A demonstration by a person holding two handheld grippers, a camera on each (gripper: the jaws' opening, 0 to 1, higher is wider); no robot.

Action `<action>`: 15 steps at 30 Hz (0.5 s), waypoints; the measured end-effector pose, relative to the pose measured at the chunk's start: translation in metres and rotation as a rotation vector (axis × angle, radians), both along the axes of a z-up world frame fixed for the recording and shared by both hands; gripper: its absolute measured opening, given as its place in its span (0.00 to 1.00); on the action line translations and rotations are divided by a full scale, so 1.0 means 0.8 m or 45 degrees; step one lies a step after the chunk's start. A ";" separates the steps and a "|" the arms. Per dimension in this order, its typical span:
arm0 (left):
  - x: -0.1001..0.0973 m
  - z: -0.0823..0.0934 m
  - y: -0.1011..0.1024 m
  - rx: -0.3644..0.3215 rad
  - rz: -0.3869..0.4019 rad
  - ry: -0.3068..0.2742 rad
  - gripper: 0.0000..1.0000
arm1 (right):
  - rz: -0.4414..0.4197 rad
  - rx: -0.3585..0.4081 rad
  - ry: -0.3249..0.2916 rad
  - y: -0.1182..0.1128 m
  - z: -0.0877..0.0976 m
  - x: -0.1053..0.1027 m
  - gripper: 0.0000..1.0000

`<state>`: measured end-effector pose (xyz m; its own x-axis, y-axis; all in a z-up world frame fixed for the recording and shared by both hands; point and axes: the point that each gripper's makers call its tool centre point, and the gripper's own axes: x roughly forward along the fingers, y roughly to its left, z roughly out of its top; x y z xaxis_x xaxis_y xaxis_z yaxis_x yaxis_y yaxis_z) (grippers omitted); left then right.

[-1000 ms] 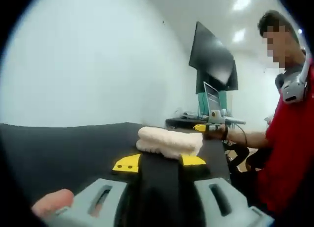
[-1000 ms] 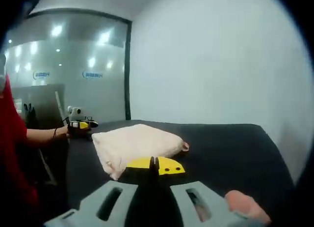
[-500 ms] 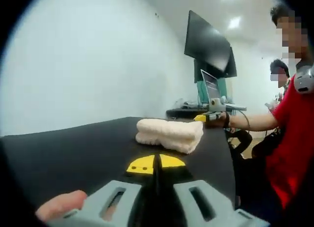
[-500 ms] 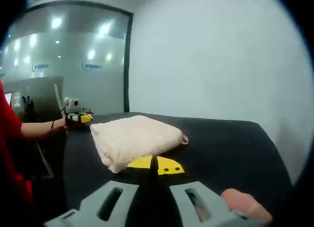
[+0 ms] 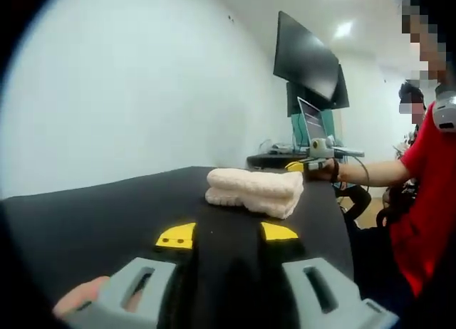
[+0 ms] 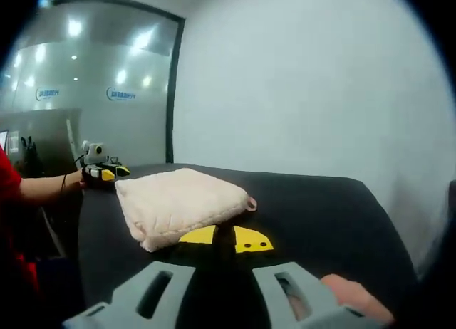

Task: Fold the towel on the table until its edges align and the towel forms a compact rectangular stack.

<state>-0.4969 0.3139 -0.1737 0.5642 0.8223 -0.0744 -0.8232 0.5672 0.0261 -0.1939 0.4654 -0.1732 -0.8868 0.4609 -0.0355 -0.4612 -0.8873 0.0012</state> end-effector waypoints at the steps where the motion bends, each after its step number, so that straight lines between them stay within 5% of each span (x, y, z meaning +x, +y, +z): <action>1: -0.001 -0.001 0.000 -0.002 0.004 0.001 0.36 | -0.003 0.002 -0.005 0.000 -0.001 0.000 0.06; 15: -0.026 -0.009 0.013 -0.020 0.040 0.003 0.36 | -0.031 0.012 -0.015 0.008 -0.003 0.003 0.09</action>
